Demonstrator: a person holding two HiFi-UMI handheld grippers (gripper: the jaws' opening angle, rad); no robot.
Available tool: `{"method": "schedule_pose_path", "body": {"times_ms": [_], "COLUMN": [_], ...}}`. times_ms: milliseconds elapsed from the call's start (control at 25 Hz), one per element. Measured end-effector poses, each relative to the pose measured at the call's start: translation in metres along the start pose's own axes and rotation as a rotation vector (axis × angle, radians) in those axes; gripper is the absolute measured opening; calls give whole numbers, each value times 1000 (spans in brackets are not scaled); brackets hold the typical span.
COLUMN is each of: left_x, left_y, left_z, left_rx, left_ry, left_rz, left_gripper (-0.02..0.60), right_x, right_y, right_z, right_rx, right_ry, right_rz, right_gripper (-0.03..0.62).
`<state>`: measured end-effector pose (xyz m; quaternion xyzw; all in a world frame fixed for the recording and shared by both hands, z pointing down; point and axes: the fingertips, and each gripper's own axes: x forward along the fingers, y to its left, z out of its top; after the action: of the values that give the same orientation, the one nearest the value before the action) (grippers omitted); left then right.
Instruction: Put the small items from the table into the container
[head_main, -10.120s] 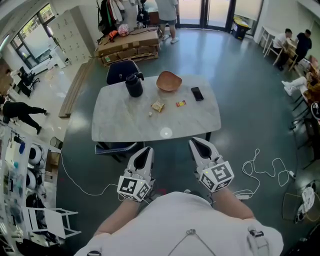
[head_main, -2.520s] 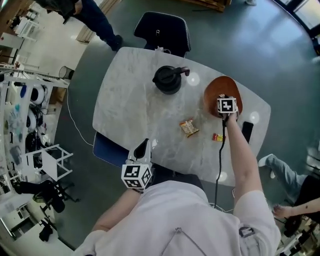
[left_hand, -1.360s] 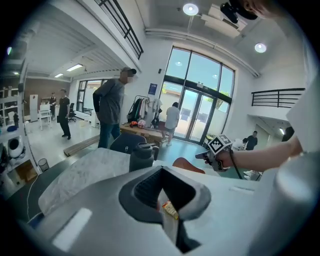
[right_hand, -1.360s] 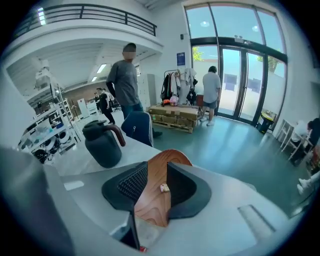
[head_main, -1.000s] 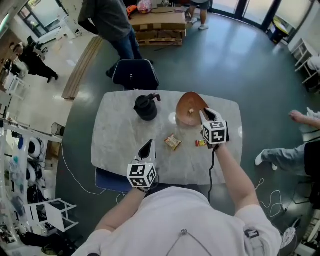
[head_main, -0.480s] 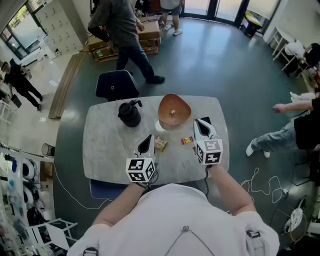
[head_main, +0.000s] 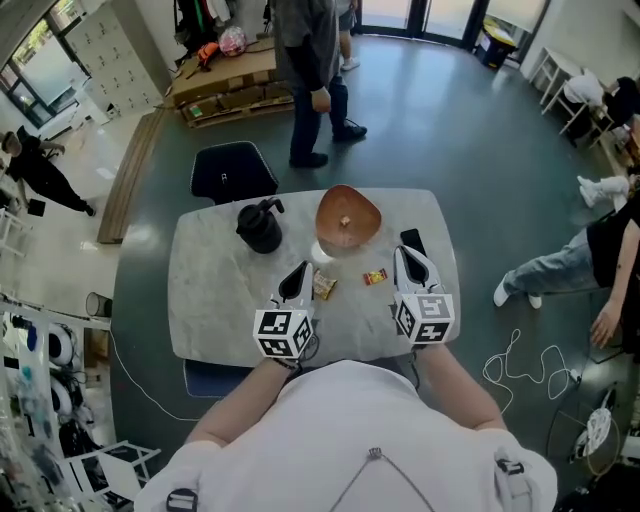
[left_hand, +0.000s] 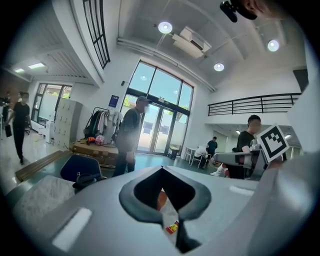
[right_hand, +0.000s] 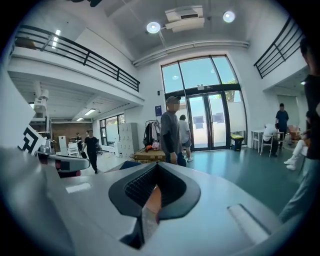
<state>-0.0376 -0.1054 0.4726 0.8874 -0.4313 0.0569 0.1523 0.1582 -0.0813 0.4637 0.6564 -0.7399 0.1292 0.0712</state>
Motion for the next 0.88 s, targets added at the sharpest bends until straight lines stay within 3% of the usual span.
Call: {"method": "schedule_pose_path", "body": {"times_ms": [280,360,520,880], "left_x": [-5,-8,-13,-16], "left_y": [3,3,-1,-7], "left_z": [7,10,13,7], "left_rx": [63,36,-74,-39], "left_ry": [-37,-73,-128,-119], "left_rz": [16,8,-79,-89], "left_gripper": [1,1,5,5], "right_x": [-3,-4,-8,-15], "right_y": [3,3,5,-3], "right_z": [-4,-5,-7,-16], "right_rx": [0,0,2,1], "right_ry": [10,13,12,15], "right_rz": [-6,-12,-18,-40], "right_gripper": [28,28,28,28]}}
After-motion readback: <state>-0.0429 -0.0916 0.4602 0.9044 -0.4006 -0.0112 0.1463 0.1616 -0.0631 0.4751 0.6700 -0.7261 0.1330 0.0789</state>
